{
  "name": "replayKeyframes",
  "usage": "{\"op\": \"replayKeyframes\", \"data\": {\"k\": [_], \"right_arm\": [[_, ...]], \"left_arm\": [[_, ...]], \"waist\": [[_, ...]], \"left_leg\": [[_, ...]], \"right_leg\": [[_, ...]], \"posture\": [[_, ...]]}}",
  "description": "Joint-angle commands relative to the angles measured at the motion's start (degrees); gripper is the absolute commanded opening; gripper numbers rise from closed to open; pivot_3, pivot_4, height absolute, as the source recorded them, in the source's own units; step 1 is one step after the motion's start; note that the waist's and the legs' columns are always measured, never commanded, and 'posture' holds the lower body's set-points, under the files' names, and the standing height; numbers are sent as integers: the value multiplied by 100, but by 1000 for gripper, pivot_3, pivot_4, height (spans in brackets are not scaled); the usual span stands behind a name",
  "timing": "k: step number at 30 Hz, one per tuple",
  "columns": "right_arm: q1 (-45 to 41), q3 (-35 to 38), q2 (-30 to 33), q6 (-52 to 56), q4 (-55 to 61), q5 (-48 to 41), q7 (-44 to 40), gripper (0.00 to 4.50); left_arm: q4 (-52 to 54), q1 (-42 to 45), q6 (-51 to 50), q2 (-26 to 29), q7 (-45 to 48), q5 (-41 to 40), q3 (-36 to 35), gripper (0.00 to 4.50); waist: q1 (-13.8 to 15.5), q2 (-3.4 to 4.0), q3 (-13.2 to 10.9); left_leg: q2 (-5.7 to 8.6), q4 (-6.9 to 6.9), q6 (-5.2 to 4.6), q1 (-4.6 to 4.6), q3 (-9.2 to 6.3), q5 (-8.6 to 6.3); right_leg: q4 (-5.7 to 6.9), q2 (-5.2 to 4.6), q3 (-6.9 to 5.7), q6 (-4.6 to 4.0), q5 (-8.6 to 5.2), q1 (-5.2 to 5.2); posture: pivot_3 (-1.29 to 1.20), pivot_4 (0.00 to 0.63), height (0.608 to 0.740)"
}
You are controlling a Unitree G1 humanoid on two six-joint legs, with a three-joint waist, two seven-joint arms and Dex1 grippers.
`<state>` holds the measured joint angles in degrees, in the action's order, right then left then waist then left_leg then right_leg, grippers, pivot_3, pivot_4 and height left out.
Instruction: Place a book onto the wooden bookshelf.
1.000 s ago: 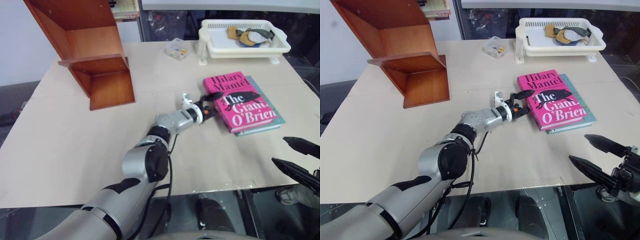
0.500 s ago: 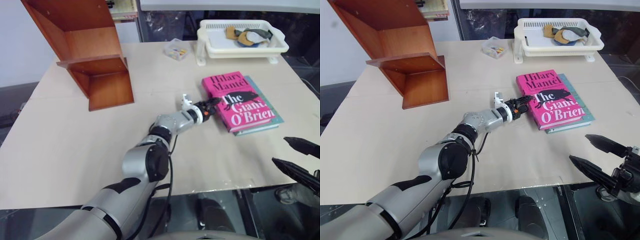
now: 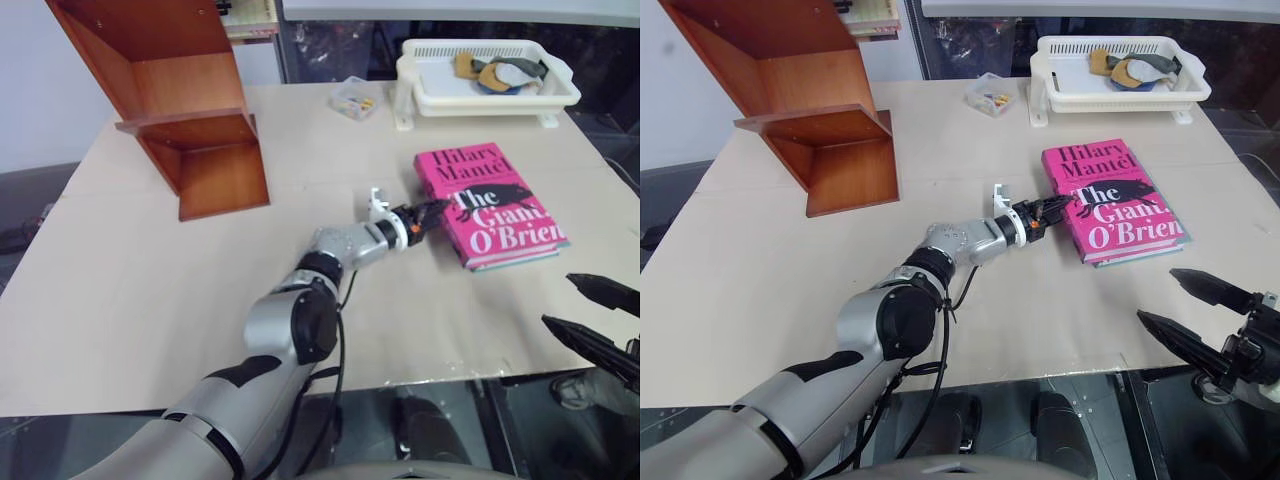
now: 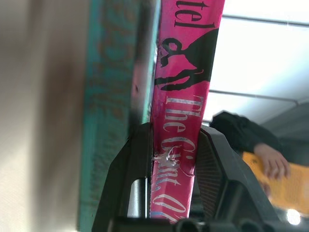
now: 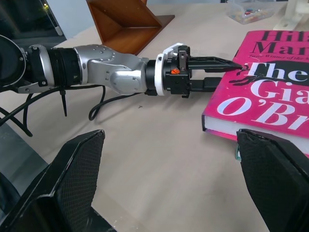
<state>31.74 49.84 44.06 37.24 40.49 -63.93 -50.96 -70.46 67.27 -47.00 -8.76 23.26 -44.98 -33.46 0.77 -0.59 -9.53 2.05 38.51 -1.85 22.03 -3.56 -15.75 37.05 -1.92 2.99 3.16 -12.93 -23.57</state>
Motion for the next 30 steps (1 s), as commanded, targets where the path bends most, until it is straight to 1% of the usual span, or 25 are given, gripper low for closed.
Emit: {"op": "replayKeyframes", "data": {"k": [1,2,5,6,7,9,13,17,25,30], "right_arm": [[-32,43,31,-92,27,-32,-26,4500],[-42,29,36,-90,20,-26,-28,4500],[-83,-16,50,-88,-2,2,-30,4500],[-111,-26,64,-81,-14,4,-25,4500],[-137,-32,75,-75,-24,7,-19,4500],[-152,-20,88,-65,-36,16,-31,4500],[-119,-3,77,-66,-15,24,-31,4500],[-142,4,94,-63,-13,18,-3,4500],[-107,151,143,-61,-36,37,-28,4500],[-88,208,183,-34,-21,13,-8,4500]], "left_arm": [[453,-283,-329,-296,200,28,175,1257],[551,-371,-356,-291,222,81,255,1257],[805,-562,-401,-306,282,166,436,2189],[847,-590,-337,-310,207,204,472,2588],[883,-614,-262,-308,141,238,502,3157],[975,-660,-149,-284,76,312,570,4110],[1155,-759,-114,-233,47,301,607,4110],[1162,-781,-129,-326,41,303,679,4110],[599,-517,141,-739,219,266,680,4110],[306,-350,268,-864,411,227,641,4110]], "waist": [[-1,0,0],[-5,0,0],[-18,1,1],[-18,1,1],[-16,1,1],[-14,1,1],[-9,1,1],[-9,1,1],[-7,1,2],[-5,0,10]], "left_leg": [[0,0,0,0,0,0],[0,0,1,-1,0,0],[-2,-1,2,-3,2,1],[-3,-1,3,-3,1,1],[-3,-1,3,-3,1,1],[-3,0,2,-4,2,1],[-4,0,2,-4,2,1],[-4,0,2,-4,3,1],[-3,0,0,-5,3,0],[-2,0,-2,-10,5,-1]], "right_leg": [[0,0,0,0,0,0],[0,0,0,0,0,0],[1,1,3,0,0,0],[1,1,3,0,0,0],[2,1,3,0,0,0],[2,0,3,0,0,0],[3,0,3,0,0,0],[3,-1,4,0,0,0],[3,0,3,0,0,1],[3,1,4,0,0,7]], "posture": [[0,150,740],[0,150,740],[0,150,740],[0,150,740],[0,150,740],[0,150,740],[0,150,740],[0,150,740],[0,150,740],[0,150,740]]}}
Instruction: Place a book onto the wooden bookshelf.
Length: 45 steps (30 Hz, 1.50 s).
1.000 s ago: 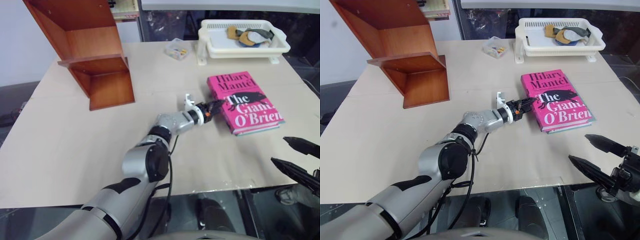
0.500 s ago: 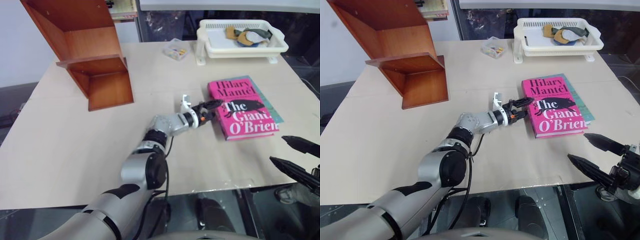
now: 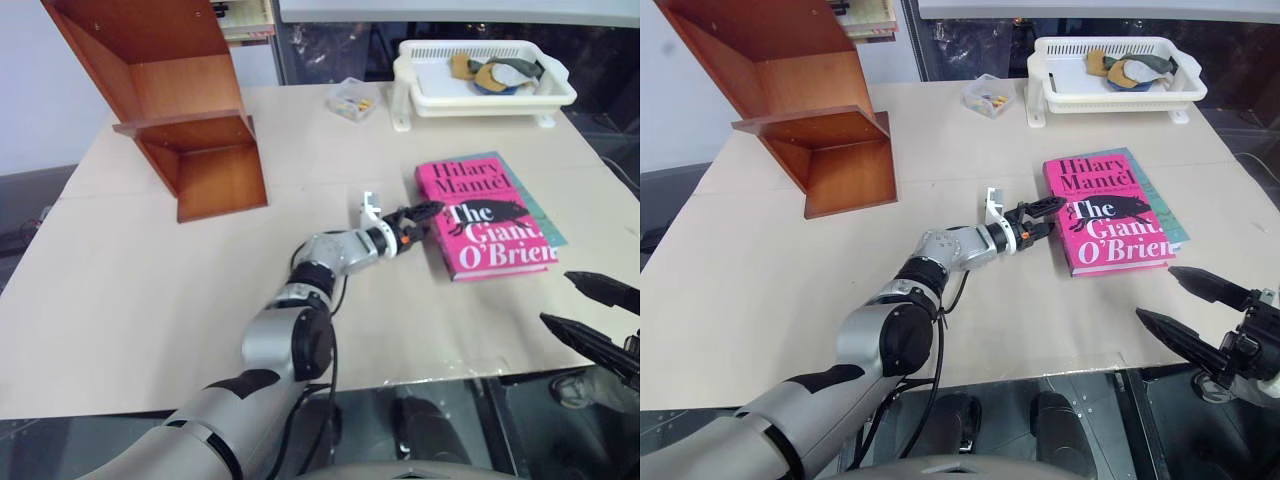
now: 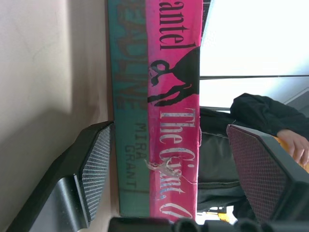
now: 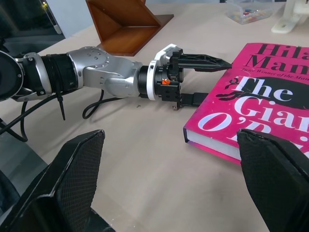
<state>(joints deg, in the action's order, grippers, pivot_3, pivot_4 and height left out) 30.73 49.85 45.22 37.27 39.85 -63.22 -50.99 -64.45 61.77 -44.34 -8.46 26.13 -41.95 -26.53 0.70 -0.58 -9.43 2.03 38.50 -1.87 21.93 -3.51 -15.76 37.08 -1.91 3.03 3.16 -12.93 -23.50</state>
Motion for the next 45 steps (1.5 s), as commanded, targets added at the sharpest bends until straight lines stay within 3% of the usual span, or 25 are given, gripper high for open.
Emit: {"op": "replayKeyframes", "data": {"k": [1,8,16,27,36,39,45], "right_arm": [[21,212,69,-29,54,-66,1,4500],[38,245,114,-10,31,-70,-14,4500],[12,151,136,-36,-49,22,-68,4500],[-135,-43,169,-50,-160,158,-148,4500],[-604,-581,255,-64,-434,687,220,4500],[-1080,-975,268,-267,-832,1329,558,4500],[-2886,-2181,109,-674,-2076,2819,1683,4500]], "left_arm": [[-330,228,10,-913,152,-79,-53,4110],[-413,371,-257,-958,470,8,98,4110],[-306,275,-506,-821,740,90,312,1675],[239,-117,-663,-341,812,120,371,1675],[2391,-1218,-1534,-176,32,-245,371,1675],[2857,-1501,-1652,-247,-218,-377,369,1675],[3227,-1666,-1525,-389,-662,-579,326,1675]], "waist": [[3,0,0],[14,0,0],[14,0,0],[4,-2,-1],[-13,0,0],[-7,-1,0],[-3,-1,1]], "left_leg": [[0,0,0,-1,-1,0],[4,1,0,0,-3,0],[3,1,0,0,-4,0],[2,1,0,1,-5,0],[-8,-1,4,1,-3,1],[-8,0,7,1,-2,3],[-3,4,25,3,5,14]], "right_leg": [[0,0,-1,0,0,2],[-2,-2,-3,1,0,5],[-2,-2,-3,1,0,5],[-2,-2,-3,1,-1,3],[2,-5,1,0,0,-4],[2,-10,3,-1,0,-5],[11,-6,8,-1,1,-12]], "posture": [[0,150,740],[0,150,740],[0,150,740],[0,150,740],[0,150,740],[0,150,740],[0,150,740]]}}
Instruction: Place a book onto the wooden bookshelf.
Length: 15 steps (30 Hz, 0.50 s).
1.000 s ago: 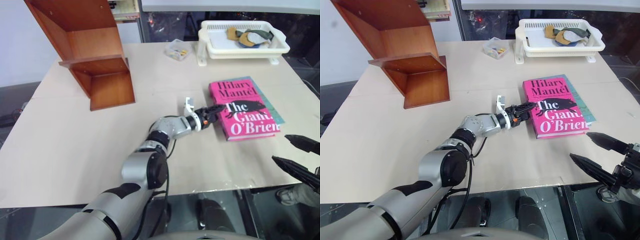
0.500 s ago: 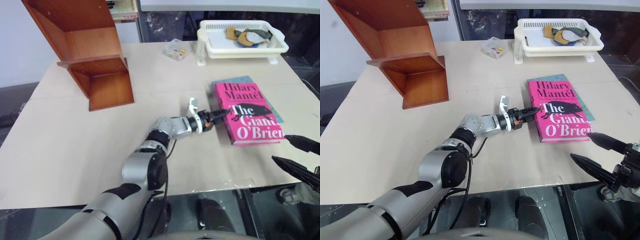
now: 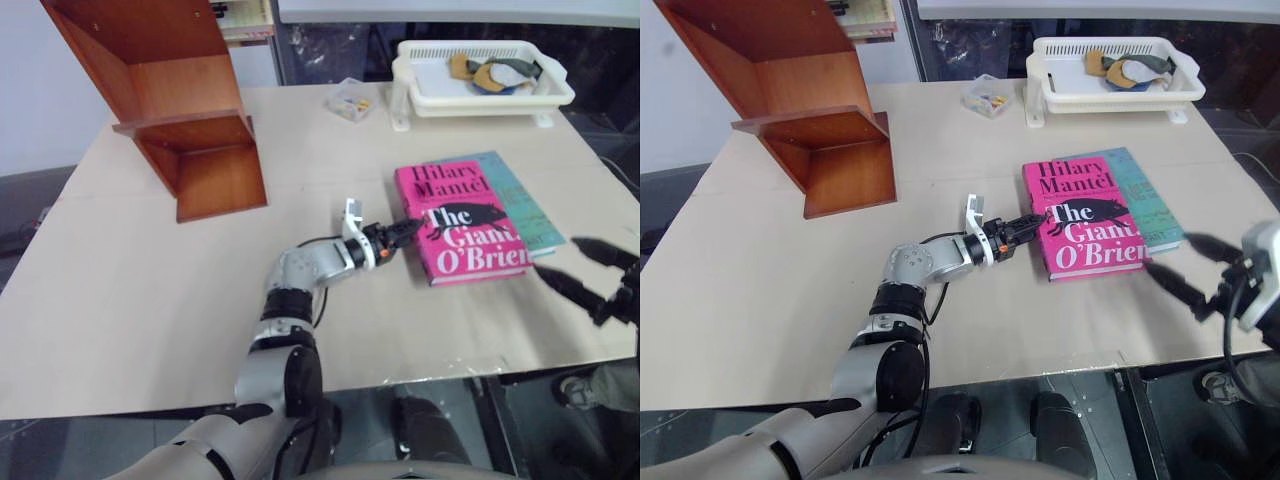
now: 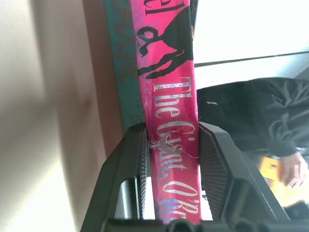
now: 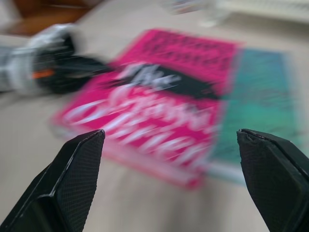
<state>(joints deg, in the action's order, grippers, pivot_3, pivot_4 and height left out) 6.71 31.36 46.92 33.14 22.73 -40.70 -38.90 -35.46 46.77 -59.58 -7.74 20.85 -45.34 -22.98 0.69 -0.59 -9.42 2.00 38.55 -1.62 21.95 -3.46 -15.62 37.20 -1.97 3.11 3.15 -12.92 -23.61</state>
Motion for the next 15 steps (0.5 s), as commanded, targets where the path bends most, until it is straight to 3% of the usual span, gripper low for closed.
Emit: {"op": "replayKeyframes", "data": {"k": [1,5,9,13,15], "right_arm": [[-836,-559,-136,-335,-663,833,684,4500],[-1889,-1317,-408,-837,-1967,1738,1057,4500],[-2271,-1603,-549,-1322,-2683,2161,953,4500],[-2582,-1727,-666,-1552,-3202,2328,832,4500],[-2764,-1777,-713,-1676,-3503,2392,770,4500]], "left_arm": [[418,-200,-45,-468,-183,-299,-26,1675],[687,-343,-146,-509,-239,-436,113,1675],[721,-353,-90,-511,-289,-529,175,1675],[729,-328,-101,-468,-297,-677,141,2801],[720,-306,-169,-433,-303,-755,128,3832]], "waist": [[3,-1,0],[-12,-1,0],[18,0,0],[0,0,0],[-8,0,0]], "left_leg": [[0,0,2,-1,0,1],[7,5,3,2,13,2],[8,4,3,2,4,2],[9,4,3,6,8,2],[10,4,2,4,9,2]], "right_leg": [[4,1,0,-1,0,-1],[13,-6,15,-1,0,-8],[16,-3,5,-3,-1,-9],[12,-5,8,-3,0,-11],[10,-5,10,-2,0,-10]], "posture": [[0,150,740],[0,150,740],[0,150,740],[0,150,740],[0,150,740]]}}
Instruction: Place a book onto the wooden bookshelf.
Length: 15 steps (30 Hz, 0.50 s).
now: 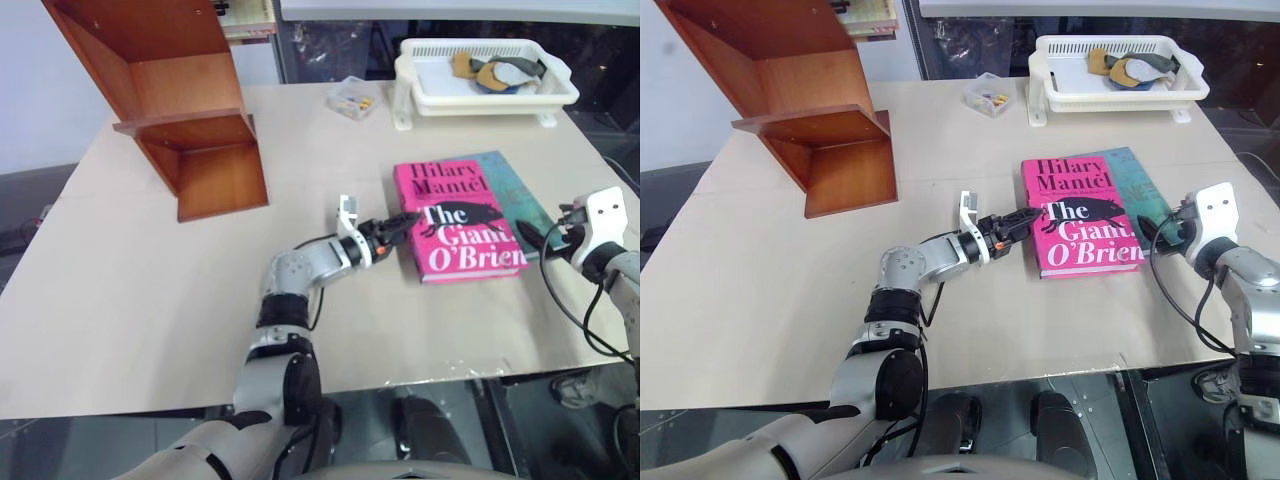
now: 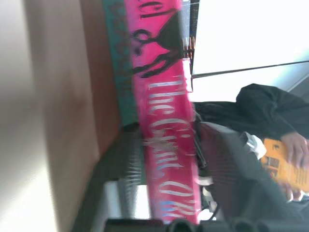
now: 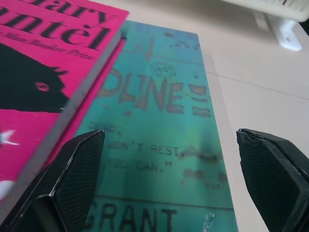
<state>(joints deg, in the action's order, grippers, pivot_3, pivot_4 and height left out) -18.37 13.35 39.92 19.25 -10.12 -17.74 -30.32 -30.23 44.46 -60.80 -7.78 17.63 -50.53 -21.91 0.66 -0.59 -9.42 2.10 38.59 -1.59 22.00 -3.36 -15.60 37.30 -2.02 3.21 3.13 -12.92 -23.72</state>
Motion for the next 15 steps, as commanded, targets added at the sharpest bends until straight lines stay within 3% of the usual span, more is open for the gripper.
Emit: {"op": "replayKeyframes", "data": {"k": [1,15], "right_arm": [[-356,-8,-44,-376,-397,151,-105,4500],[-1387,-149,-240,-1414,-2420,669,-172,4500]], "left_arm": [[174,-61,-90,-412,6,-281,7,3832],[-211,197,-144,-278,217,-296,74,3832]], "waist": [[-15,0,0],[-141,1,0]], "left_leg": [[0,0,0,-1,0,0],[0,0,0,-3,-1,0]], "right_leg": [[1,1,0,0,0,0],[7,2,0,0,0,0]], "posture": [[0,150,740],[0,150,740]]}}
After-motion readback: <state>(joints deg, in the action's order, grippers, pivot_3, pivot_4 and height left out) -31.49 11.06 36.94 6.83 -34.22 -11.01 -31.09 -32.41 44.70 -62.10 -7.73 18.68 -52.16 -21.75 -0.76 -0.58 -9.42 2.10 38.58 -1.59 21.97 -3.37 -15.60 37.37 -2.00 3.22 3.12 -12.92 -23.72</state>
